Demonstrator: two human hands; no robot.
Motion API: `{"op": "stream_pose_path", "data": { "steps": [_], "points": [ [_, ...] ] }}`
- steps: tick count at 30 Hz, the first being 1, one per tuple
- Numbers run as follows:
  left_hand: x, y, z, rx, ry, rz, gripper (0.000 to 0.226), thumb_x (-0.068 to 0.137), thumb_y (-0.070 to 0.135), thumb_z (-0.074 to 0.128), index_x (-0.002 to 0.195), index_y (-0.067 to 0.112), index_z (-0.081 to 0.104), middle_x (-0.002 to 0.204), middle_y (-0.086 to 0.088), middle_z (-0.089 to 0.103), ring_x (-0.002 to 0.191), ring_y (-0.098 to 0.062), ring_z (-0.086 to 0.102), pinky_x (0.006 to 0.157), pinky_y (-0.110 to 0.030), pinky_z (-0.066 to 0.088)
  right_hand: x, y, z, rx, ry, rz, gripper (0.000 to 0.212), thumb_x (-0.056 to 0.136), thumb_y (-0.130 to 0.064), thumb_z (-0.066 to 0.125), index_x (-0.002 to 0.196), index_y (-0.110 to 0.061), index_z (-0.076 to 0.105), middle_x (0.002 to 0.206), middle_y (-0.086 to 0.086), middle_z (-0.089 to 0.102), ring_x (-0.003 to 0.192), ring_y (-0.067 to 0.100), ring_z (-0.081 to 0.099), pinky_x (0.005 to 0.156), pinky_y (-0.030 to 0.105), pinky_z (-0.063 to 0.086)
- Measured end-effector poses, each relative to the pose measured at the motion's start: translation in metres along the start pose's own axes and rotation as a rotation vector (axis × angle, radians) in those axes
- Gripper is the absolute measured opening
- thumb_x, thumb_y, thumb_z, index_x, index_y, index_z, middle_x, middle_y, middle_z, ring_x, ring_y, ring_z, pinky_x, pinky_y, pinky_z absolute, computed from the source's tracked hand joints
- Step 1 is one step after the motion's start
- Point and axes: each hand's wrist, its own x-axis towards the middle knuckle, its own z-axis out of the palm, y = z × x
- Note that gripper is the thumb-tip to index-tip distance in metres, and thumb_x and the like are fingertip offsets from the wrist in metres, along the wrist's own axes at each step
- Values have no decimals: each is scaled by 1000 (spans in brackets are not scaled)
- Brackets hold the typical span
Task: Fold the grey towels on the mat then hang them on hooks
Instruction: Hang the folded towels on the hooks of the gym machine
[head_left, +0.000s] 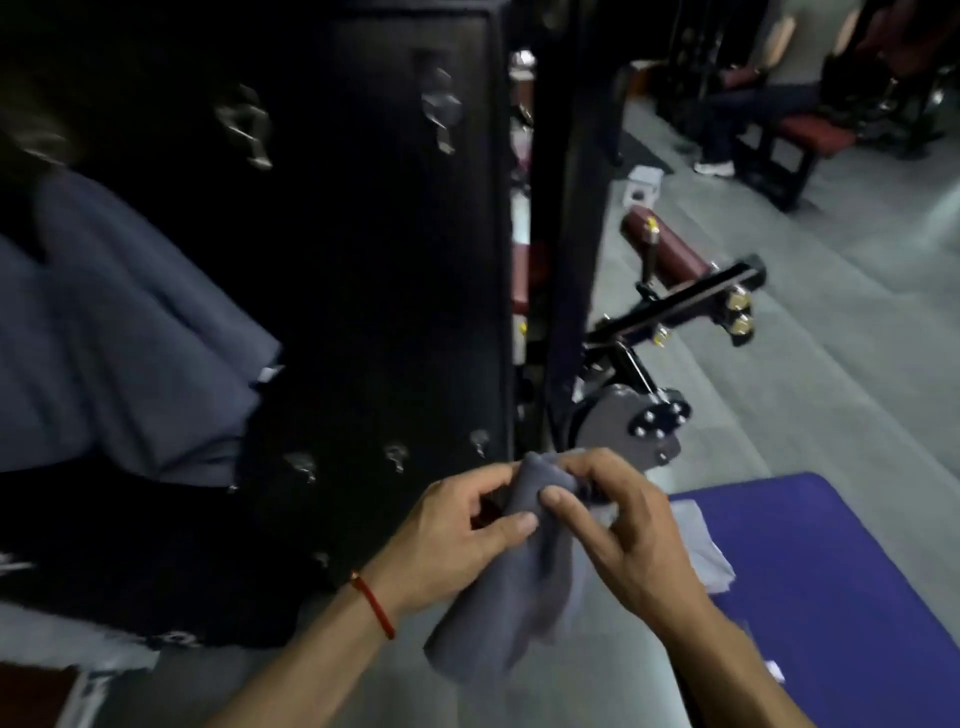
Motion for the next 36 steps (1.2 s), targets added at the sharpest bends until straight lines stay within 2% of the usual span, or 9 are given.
{"op": "stream_pose_path", "data": {
  "steps": [3,8,11,14,17,21,24,29,36],
  "points": [
    [-22,15,-66,-86,21,74,49,97,22,62,145,20,52,146,7,56,136,-11,51,111,-38,45,34,-50,37,101,-38,-34,6,97,-26,69,103,-24,70,97,-8,71,92,13,68,77,22,49],
    [-47,42,-129,-106,239,173,17,103,14,54,116,23,60,110,-5,71,101,-25,70,71,-38,60,83,-111,67,254,-76,-92,3,94,-21,69,97,-21,71,91,-1,73,86,16,70,75,29,54],
    [-46,62,-146,-118,372,244,28,97,13,62,120,28,57,114,0,72,104,-17,71,73,-33,61,110,-137,71,339,-96,-156,6,95,-17,69,99,-19,72,91,0,73,86,14,71,74,24,53],
    [-36,85,-167,87,495,337,28,95,17,65,120,29,65,107,6,73,98,-7,71,74,-22,56,142,-159,63,407,-114,-184,8,95,-14,69,102,-16,72,93,1,74,87,14,71,73,22,53],
    [-17,104,-194,235,556,348,16,94,24,69,109,29,71,93,6,72,85,-6,68,75,-27,55,173,-172,54,436,-157,-186,7,97,-15,68,101,-16,73,91,0,75,87,13,72,74,23,54],
    [10,115,-224,145,595,330,4,92,23,67,95,25,70,89,3,74,91,-12,70,83,-30,54,216,-179,55,332,-77,-208,6,96,-20,70,98,-23,74,89,-6,76,88,9,72,79,26,57],
    [40,110,-233,154,815,280,14,92,15,70,91,29,70,85,4,73,85,-11,70,81,-32,56,244,-175,65,194,84,-212,15,90,-20,75,101,-27,69,80,-9,70,78,-1,65,70,8,45],
    [65,102,-220,141,1097,247,11,87,15,74,90,21,66,82,4,69,77,-3,65,69,-18,52,252,-160,92,43,257,-333,18,89,-3,71,90,-18,62,90,-5,55,83,0,56,73,5,38],
    [72,98,-213,185,1205,324,11,86,14,76,92,22,75,95,7,69,83,-3,67,70,-13,52,262,-149,101,-60,246,-362,9,98,-15,62,100,-15,71,105,-10,53,87,15,56,73,24,49]
  ]
}}
